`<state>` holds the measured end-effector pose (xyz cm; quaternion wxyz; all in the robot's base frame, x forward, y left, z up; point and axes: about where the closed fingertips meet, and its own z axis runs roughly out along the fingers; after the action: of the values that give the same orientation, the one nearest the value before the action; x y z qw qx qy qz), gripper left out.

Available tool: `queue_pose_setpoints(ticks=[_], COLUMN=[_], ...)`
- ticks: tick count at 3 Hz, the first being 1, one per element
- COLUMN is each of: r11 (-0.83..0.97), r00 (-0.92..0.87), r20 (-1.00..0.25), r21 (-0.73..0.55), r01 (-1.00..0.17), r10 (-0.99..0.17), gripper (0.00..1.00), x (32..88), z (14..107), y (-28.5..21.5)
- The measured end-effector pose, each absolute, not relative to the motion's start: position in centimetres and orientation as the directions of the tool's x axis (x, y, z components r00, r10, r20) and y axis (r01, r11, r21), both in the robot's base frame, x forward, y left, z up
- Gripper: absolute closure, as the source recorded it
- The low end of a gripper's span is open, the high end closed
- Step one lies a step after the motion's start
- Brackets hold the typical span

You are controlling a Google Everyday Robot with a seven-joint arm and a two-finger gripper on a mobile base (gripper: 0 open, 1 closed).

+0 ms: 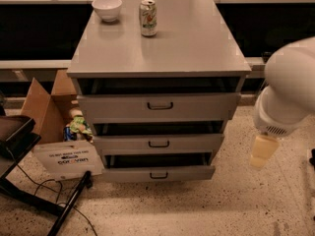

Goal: Open bottom drawer

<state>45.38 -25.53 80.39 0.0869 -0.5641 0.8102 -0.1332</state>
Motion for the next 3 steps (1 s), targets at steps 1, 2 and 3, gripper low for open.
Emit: queue_pose_setpoints(ticks=[1, 2, 3], r11=[0.307, 0.309, 0.313], r00=[-0.329, -0.327, -0.317], r20=[0.03, 0.018, -0.029], r21=[-0.286, -0.281, -0.26], r01=[-0.908, -0.909, -0.913], r10=[-0.944, -0.945, -0.948], gripper=[0.0, 0.0, 0.0], x=[46.8, 47.0, 47.5], z=[73.3, 72.7, 70.2], y=[-25.5, -25.1, -23.1])
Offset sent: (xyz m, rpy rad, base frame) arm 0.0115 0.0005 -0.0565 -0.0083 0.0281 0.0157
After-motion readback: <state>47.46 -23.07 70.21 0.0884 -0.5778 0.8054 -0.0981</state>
